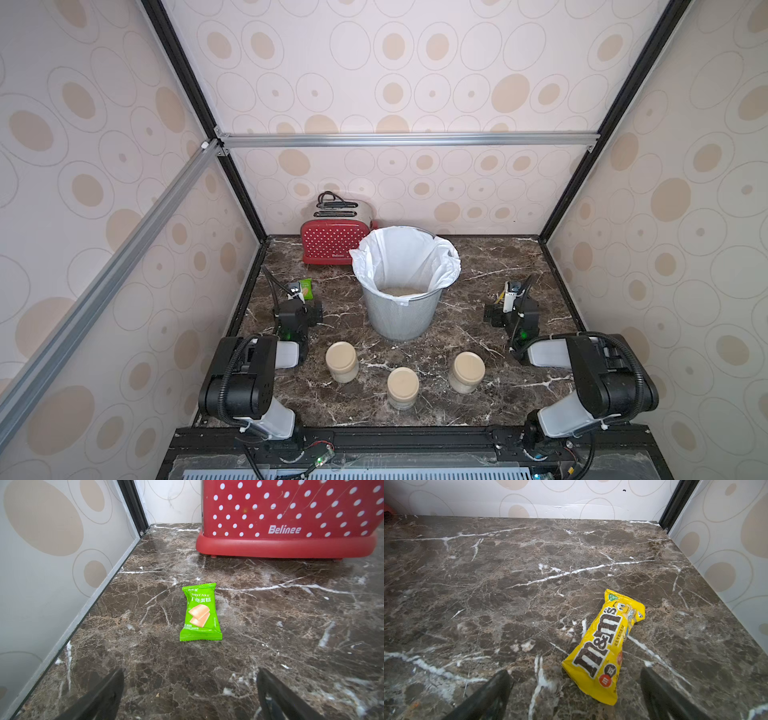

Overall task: Empty moldy rice from jars
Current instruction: Pick up the jar from the center of the board.

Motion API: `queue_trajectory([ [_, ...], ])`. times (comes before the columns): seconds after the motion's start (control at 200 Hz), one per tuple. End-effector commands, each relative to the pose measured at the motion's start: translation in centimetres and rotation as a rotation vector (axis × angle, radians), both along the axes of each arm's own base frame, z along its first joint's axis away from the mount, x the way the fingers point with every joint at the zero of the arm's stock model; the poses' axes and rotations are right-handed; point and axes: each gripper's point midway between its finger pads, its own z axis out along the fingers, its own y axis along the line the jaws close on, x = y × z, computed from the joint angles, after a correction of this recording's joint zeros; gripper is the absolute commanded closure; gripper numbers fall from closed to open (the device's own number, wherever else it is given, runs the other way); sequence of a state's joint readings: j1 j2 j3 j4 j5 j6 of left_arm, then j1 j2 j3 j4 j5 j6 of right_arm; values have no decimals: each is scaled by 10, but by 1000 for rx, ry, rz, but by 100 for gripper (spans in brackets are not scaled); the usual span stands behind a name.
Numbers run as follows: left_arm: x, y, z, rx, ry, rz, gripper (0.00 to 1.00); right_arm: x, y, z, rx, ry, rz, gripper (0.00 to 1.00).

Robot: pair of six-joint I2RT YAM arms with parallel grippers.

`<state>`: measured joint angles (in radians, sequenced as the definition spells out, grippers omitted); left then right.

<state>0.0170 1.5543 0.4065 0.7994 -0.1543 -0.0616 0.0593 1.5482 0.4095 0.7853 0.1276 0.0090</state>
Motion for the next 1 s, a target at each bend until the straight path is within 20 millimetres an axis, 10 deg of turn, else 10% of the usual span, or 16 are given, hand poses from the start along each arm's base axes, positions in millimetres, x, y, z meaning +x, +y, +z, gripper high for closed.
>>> queue_trajectory([
  [0.0, 10, 1, 20, 21, -61, -11, 1, 5, 0, 10, -10, -28, 11, 0],
  [0.992, 13, 2, 17, 16, -43, -8, 1, 6, 0, 9, -9, -24, 10, 0],
])
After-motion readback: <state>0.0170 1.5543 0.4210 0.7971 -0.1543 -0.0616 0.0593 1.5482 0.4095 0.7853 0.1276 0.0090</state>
